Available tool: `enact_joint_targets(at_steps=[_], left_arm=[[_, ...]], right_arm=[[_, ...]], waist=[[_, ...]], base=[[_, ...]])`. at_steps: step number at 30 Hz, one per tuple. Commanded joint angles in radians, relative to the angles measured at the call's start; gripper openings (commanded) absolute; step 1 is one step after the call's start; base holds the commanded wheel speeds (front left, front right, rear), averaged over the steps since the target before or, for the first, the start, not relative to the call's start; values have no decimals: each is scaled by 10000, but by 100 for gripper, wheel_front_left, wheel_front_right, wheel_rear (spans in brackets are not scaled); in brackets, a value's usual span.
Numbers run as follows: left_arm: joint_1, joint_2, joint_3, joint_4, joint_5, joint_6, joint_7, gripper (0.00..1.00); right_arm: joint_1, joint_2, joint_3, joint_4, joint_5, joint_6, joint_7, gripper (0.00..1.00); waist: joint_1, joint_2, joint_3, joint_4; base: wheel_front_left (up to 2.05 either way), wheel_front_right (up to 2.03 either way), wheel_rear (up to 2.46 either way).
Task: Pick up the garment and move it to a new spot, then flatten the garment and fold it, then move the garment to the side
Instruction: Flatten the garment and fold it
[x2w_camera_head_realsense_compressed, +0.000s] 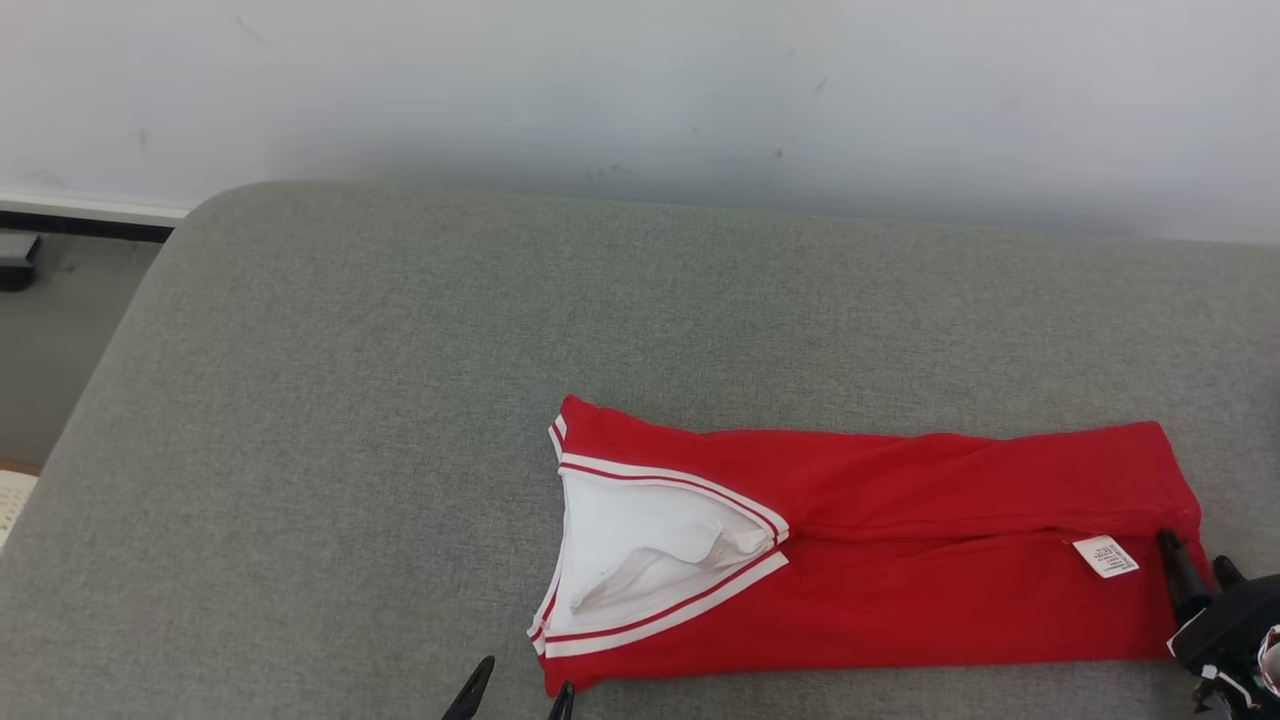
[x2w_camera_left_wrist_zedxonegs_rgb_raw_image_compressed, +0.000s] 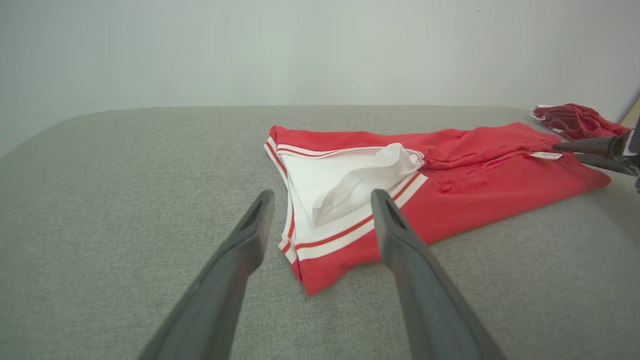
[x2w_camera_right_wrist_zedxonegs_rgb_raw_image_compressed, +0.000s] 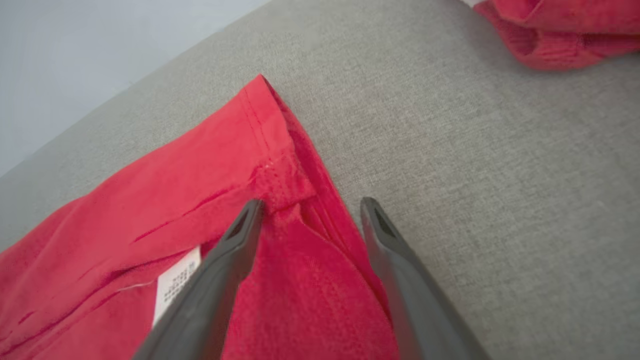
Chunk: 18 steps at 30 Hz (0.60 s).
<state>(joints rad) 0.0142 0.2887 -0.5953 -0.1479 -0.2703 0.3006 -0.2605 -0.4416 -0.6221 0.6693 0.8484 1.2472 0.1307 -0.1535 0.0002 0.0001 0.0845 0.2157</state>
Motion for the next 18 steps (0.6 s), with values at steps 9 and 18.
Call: enact_joint_targets(at_steps=[9,18], left_arm=[[-7,-222,262,101,244,-400,-38,100],[98,-356,521,170,507,-697,-38,100]], right_arm=[[-49,517,381,964,167,-7,352,50],[123,298,584,499,427,-7,-29,0]], waist=[[-2,-1,228,229],[-2,-1,287,51]], base=[[0,0,0],[0,0,0]])
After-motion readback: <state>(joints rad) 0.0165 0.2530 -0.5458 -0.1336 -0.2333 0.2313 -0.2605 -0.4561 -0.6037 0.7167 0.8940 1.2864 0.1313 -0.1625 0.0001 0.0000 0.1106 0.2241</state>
